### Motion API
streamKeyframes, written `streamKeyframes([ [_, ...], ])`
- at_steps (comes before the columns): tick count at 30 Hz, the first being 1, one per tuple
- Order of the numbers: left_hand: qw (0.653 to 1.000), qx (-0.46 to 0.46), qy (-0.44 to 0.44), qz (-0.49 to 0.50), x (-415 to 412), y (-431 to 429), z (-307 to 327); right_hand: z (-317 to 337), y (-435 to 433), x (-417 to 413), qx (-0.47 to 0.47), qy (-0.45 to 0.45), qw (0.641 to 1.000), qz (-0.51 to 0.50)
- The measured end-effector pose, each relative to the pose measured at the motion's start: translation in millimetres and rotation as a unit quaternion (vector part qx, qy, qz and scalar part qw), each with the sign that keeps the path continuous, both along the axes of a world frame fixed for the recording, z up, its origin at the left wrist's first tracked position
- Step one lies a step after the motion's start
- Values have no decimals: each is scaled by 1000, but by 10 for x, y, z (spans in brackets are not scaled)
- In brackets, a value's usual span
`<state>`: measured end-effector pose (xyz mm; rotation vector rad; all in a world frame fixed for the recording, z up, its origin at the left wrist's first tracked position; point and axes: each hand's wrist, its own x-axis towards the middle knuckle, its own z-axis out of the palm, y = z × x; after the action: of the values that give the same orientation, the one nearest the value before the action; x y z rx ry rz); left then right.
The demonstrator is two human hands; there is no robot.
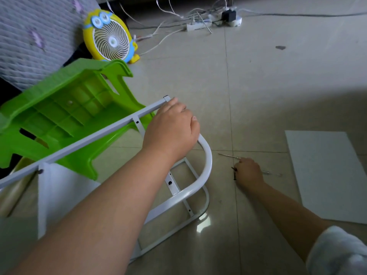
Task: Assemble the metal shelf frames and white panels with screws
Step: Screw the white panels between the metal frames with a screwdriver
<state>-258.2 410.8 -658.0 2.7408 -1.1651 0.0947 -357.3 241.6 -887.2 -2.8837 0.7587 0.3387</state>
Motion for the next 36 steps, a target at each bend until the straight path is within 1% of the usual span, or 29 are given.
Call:
streamKeyframes([
  [5,1000,11,9,2,-2,-19,2,-12,22,-12,6,3,1000,-17],
  [10,1000,-3,9,-4,13,-14,-15,120,-32,38,50,-4,996,-69],
  [12,1000,-5,11,-5,17,-21,-18,236,-80,60,83,-9,992,-90],
  [14,1000,-10,11,-8,21,-34,-26,400,-126,93,125,-50,984,-116],
  [16,999,-44,15,-13,21,-30,-18,646,-139,147,151,-110,975,-118],
  [18,993,-119,-9,-14,20,-10,16,981,-110,238,169,-175,964,-104],
  [20,982,-190,-21,12,30,51,77,1391,-16,342,190,-252,944,-91],
  [22,974,-224,-25,38,50,179,131,1803,125,424,217,-313,922,-76],
  [25,973,-219,-29,60,53,531,225,2299,399,505,243,-363,899,-21],
  [27,974,-213,-26,69,41,856,268,2548,632,538,239,-366,898,37],
  [29,972,-213,-46,86,6,1224,305,2740,896,543,220,-356,901,117],
  [31,968,-220,-61,104,-19,1617,334,2862,1201,534,215,-338,895,198],
  [32,967,-225,-54,110,-40,1815,341,2888,1361,518,221,-327,889,233],
  [36,965,-223,-44,129,-270,2451,230,2819,2000,453,250,-317,845,351],
])
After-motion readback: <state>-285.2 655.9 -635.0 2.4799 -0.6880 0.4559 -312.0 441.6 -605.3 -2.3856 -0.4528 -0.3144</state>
